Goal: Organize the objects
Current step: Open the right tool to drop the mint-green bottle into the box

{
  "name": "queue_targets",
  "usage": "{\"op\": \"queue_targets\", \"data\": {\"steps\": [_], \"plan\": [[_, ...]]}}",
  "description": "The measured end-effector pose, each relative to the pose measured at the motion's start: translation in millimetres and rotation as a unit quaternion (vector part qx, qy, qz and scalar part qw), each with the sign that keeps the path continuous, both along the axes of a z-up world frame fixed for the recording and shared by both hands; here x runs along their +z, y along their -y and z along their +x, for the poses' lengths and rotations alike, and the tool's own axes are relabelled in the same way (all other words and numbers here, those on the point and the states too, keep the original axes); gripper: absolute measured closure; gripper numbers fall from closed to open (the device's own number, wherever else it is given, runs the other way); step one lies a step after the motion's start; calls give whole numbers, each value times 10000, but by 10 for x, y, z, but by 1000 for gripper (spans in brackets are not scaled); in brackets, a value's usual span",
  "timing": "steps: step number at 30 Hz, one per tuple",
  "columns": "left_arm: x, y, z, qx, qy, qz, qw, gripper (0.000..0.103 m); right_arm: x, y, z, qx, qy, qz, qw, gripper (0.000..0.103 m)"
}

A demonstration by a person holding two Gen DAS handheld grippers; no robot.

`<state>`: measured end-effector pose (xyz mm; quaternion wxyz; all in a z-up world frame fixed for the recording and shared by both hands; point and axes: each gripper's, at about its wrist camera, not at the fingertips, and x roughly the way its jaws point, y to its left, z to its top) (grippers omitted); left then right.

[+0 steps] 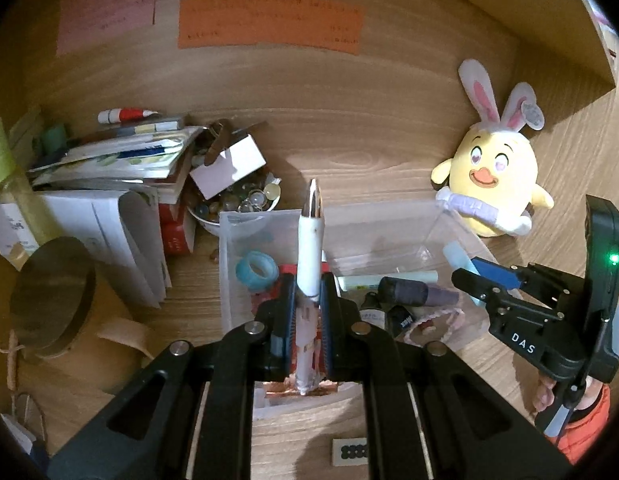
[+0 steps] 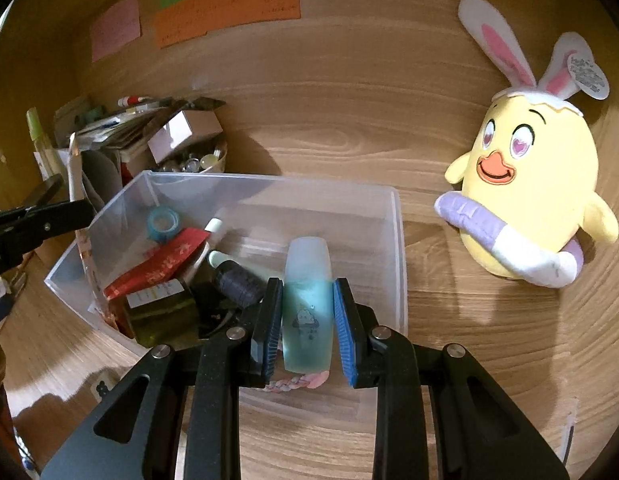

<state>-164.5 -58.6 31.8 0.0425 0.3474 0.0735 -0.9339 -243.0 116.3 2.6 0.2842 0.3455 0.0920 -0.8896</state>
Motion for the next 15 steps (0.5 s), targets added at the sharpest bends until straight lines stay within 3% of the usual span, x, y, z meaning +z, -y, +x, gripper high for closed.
{"op": "queue_targets", "data": {"steps": [11,15], "plan": [[-49,-85,-84,-111,111,17,9999,91,-66,36,-31,98,219,16,9997,80],[-26,-107,-42,-173,117,45,9998,90,-12,0,-15,93,241,-85,9996,74]]}}
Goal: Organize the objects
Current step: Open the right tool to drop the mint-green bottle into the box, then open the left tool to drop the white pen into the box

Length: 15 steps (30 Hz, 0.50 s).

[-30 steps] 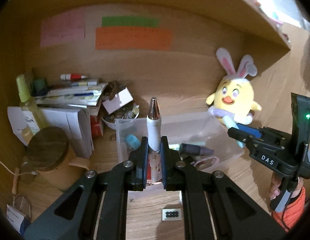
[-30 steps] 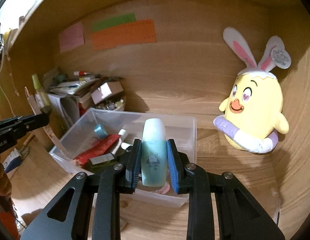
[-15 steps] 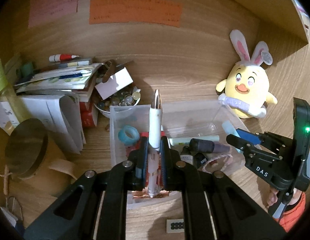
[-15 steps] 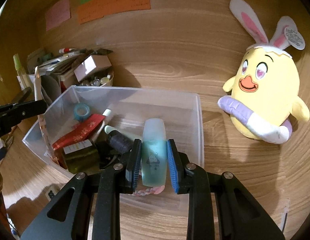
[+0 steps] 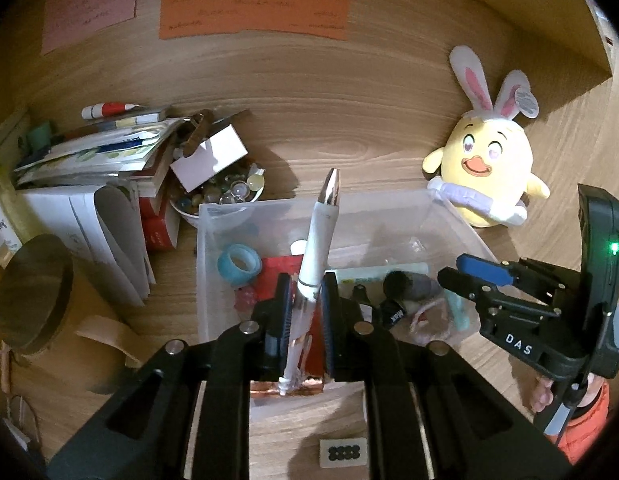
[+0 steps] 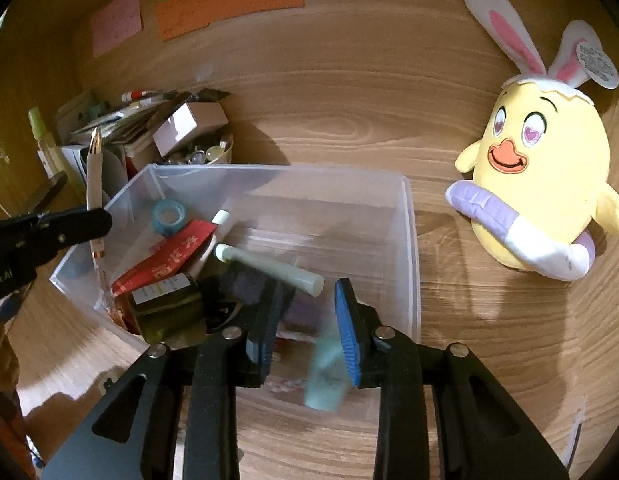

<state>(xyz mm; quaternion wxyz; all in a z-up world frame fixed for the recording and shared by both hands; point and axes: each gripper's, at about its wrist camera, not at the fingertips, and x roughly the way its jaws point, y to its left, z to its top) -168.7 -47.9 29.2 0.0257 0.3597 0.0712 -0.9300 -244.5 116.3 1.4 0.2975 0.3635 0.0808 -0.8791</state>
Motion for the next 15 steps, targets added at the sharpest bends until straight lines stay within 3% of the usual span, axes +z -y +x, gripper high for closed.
{"op": "queue_targets", "data": {"steps": [4,7,13,15], "plan": [[43,-29,71,-54,-48,8,10000,87,94,-29,77,51,-60,-119,9999,72],[90,-48,127,-75,-124,3,9999,77,171,-44,162,133,-100,-204,9997,71],[171,-90,285,-111,-233,-51,9997,73,298,-70,389,283,-250,-272,9989,70],[184,-99,357,-92,-265,-80,9996,63,325,-85,449,310,-300,-291,9986,66]]}}
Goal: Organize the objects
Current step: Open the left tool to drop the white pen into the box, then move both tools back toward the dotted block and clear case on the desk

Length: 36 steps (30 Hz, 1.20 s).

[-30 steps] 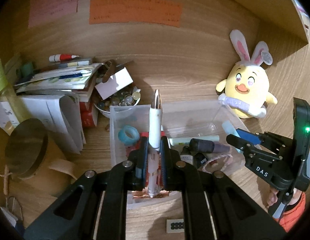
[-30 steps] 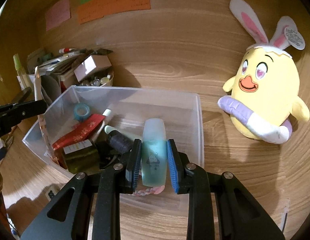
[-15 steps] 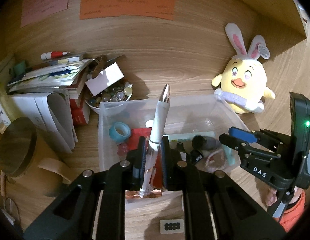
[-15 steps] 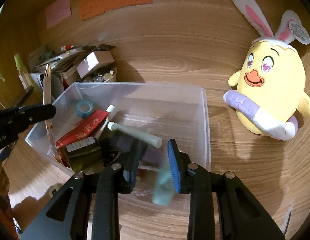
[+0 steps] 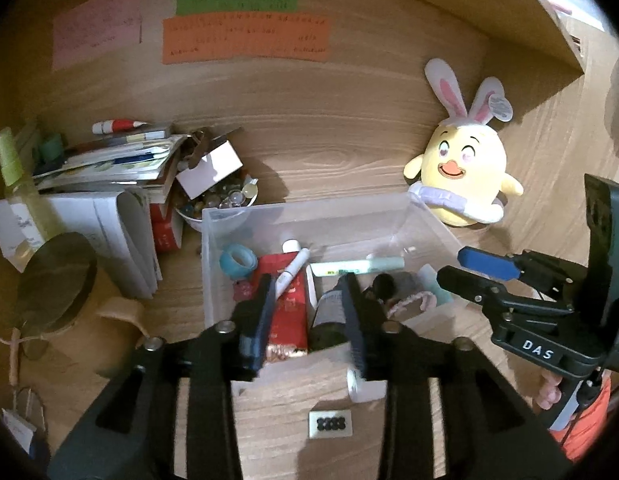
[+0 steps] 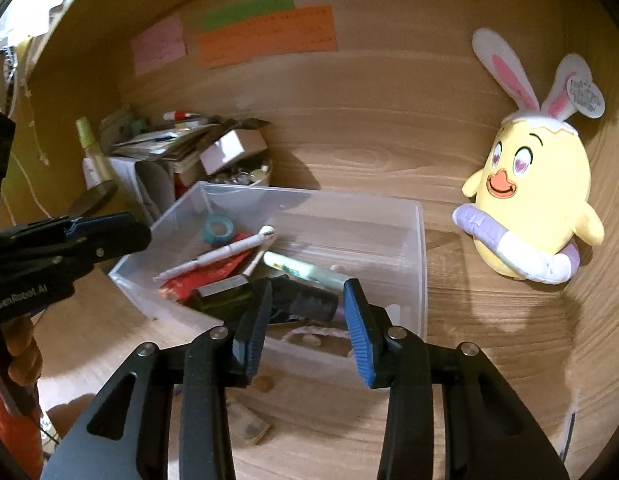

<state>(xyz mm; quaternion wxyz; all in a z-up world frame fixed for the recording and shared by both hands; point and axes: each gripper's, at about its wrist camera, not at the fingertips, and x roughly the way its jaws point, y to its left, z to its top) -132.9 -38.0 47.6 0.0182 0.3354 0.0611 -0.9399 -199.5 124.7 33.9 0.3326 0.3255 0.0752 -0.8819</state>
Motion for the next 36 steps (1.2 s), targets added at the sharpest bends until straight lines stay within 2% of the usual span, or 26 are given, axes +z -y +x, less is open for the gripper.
{"op": "queue_targets", "data": {"steps": [8,12,15,22,28,33,34,36], "plan": [[1,-14,312,33,-103,-55,9999,42,36,-36,305,154,-79,-80,9998,56],[-72,-31,415,21,8,-83,10000,34,-22,-34,441,191,-54,-44,9998,46],[-160,-46,481,10,105,-114,9999,29,-85,-40,510,211,9,-19,9998,44],[-430,-90,576,-70,458,-189,9987,27,-345,-20,591,240,335,125,9991,41],[-677,-63,580,-133,853,33,9963,27,-628,43,604,261,586,442,9970,41],[-809,-77,581,-154,1047,60,9944,27,-765,131,626,357,647,690,9949,41],[-820,-80,582,-165,1062,65,9942,27,-783,148,625,389,671,726,9943,41],[-848,-106,583,-206,1089,66,9938,27,-822,182,616,431,716,777,9935,53]]}}
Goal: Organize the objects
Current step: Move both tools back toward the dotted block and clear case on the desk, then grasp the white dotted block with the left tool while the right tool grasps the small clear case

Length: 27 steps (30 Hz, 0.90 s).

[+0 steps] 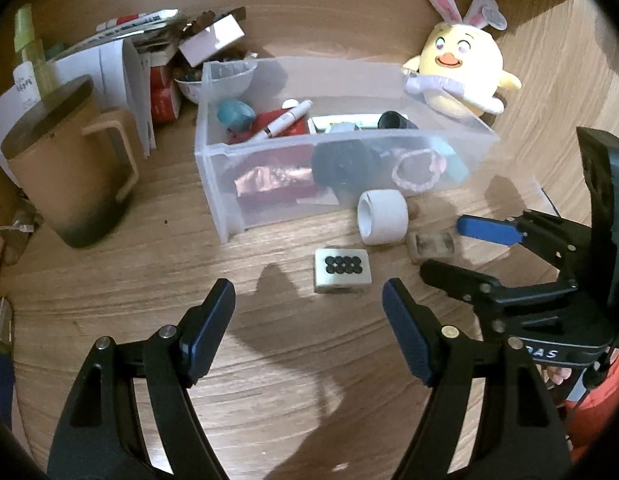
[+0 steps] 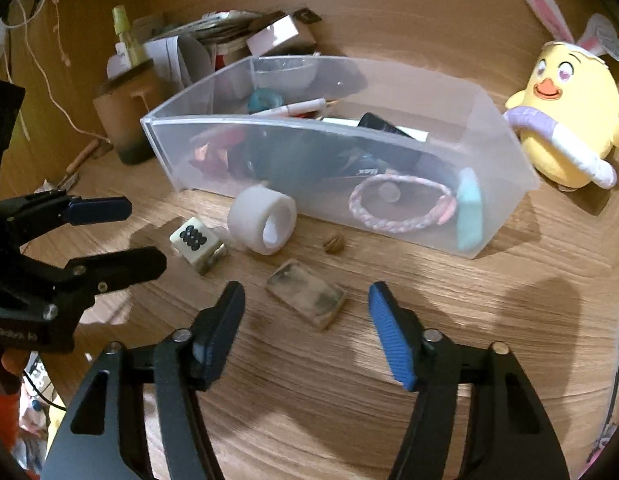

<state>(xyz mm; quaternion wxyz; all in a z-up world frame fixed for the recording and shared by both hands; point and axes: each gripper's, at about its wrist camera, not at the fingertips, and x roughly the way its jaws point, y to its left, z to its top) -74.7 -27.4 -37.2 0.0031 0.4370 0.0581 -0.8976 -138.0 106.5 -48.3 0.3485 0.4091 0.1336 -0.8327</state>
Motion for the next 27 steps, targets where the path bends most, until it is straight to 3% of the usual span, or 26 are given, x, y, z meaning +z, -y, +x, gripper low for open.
{"op": "queue_targets", "data": {"steps": [2,8,13,15,27], "plan": [[-18,-22,-16,-34,22,-2,10000,27,-27,29,-21,48,79,56,9999,63],[-65,-81,-126,-105,72,-34,9999,28,-11,15,-25,51,100,-52,9999,75],[-142,-158,-230,-227,177,-72,9996,49,49,-69,-14,-66,56,-215,9997,75],[-177,-161,-260,-246,235,-28,9994,66,73,-94,-14,-87,43,-263,9996,76],[-25,-72,-137,-17,-73,90,9999,70,319,-305,46,-185,-151,-664,9975,76]]}}
